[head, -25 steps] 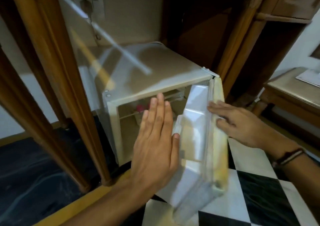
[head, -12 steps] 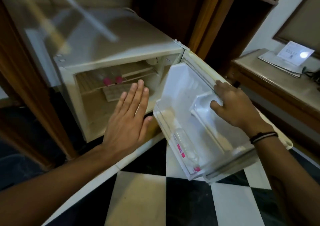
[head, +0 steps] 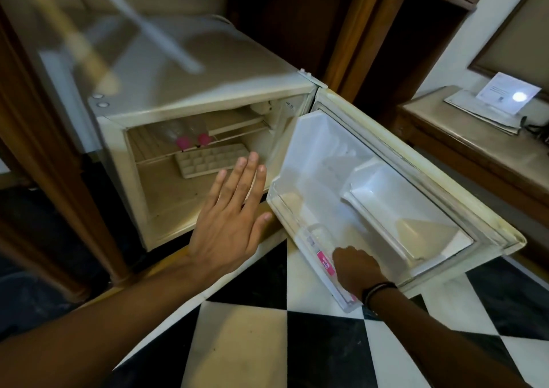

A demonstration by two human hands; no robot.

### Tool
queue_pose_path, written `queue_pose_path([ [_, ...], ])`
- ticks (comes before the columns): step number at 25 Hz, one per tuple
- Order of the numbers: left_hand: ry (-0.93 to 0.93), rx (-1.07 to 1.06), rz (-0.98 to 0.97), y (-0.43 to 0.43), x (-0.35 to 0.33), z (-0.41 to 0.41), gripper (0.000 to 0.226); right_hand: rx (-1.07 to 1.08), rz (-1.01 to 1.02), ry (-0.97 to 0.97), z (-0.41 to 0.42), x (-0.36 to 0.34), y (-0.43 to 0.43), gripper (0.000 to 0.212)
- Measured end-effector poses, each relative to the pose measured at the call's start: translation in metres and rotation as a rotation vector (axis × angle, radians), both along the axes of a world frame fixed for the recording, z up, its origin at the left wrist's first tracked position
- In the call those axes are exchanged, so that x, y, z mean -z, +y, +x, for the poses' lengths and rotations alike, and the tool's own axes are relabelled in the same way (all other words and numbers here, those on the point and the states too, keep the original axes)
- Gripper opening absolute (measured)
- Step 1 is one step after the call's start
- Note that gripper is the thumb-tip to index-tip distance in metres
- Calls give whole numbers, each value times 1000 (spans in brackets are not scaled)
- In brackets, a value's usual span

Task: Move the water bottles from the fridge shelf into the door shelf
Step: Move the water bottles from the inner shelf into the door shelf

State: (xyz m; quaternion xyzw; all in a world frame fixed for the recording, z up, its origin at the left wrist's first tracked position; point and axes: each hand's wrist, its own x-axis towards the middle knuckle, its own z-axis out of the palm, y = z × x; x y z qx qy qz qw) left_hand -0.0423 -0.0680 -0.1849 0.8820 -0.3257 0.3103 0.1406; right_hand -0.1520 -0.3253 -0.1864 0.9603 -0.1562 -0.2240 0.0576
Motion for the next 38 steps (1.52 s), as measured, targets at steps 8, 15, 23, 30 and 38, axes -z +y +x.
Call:
queue_pose_path([
  [8,-87,-184,-35,37,-22,43,79,271,288,101,21,38,-72,73],
  [15,-74,-457,-116,122,-73,88,81,418,398,122,24,50,-106,48],
  [23,-190,-457,-98,124,-64,97,70,168,314,-434,58,-2,-37,48],
  [30,-292,-433,-107,127,-51,114,66,-17,106,-685,161,-23,24,12],
  [38,-432,70,-526,125,-39,139,84,390,252,-990,218,-12,-7,48],
])
